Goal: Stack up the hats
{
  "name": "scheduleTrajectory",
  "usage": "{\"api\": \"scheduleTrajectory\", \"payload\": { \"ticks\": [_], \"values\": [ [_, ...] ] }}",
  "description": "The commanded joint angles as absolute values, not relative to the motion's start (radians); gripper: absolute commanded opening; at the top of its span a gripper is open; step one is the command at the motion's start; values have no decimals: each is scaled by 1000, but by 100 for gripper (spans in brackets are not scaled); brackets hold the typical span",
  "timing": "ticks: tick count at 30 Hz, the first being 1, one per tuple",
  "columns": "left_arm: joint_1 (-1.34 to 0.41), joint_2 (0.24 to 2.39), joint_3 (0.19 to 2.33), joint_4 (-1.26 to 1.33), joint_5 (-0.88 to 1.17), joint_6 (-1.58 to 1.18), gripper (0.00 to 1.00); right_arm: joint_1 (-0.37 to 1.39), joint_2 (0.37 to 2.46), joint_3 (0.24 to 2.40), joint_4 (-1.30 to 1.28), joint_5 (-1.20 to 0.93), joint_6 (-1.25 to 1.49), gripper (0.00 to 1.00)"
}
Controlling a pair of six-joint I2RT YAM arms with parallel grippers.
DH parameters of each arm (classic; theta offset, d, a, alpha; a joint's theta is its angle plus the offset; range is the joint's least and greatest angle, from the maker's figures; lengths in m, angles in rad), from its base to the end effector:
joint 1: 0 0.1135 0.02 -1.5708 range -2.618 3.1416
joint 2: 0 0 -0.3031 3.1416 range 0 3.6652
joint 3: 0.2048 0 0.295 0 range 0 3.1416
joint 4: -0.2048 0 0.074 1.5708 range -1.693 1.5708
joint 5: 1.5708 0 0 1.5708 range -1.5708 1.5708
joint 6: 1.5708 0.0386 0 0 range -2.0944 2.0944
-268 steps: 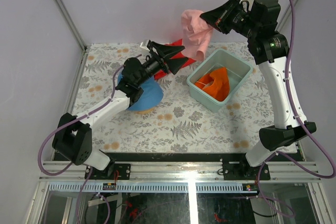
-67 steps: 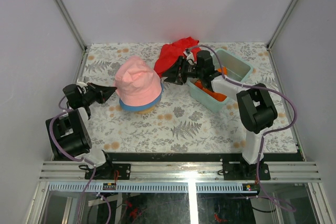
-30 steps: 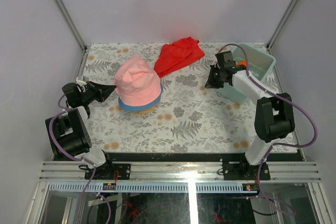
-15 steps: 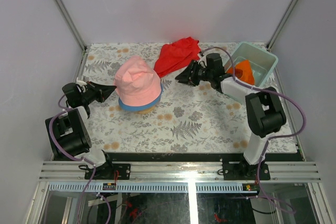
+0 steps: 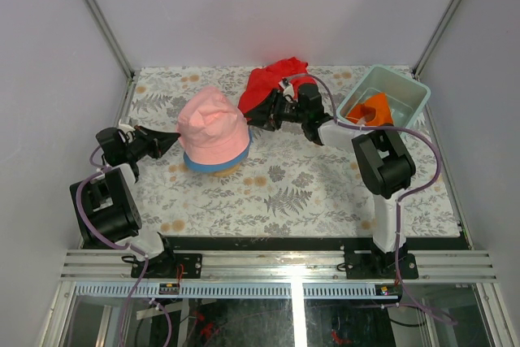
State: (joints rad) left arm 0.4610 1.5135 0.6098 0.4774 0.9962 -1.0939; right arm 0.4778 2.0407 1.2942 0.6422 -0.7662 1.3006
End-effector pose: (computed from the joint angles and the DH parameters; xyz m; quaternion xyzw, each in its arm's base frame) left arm 0.2965 0.1111 0.1870 -0.3337 0.7078 -0.5297 0.3271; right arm 0.4417 0.2589 0.2210 0.0463 0.7317 0.6571 0.1754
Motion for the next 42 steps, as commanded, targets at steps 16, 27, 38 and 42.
{"api": "scheduleTrajectory", "payload": {
  "ticks": [16,27,38,42],
  "values": [
    [473,1510,615,504,1003,-1085,0,507,1996,1274,601,-769,1208,50],
    [473,1520,595,549,996,-1109,0,517,2015,1276,631,-774,1231,51],
    [472,1521,602,549,994,-1112,0,549,2061,1269,853,-799,1414,43],
    [472,1522,598,548,994,-1109,0,550,2052,1243,878,-801,1435,24]
  ]
}}
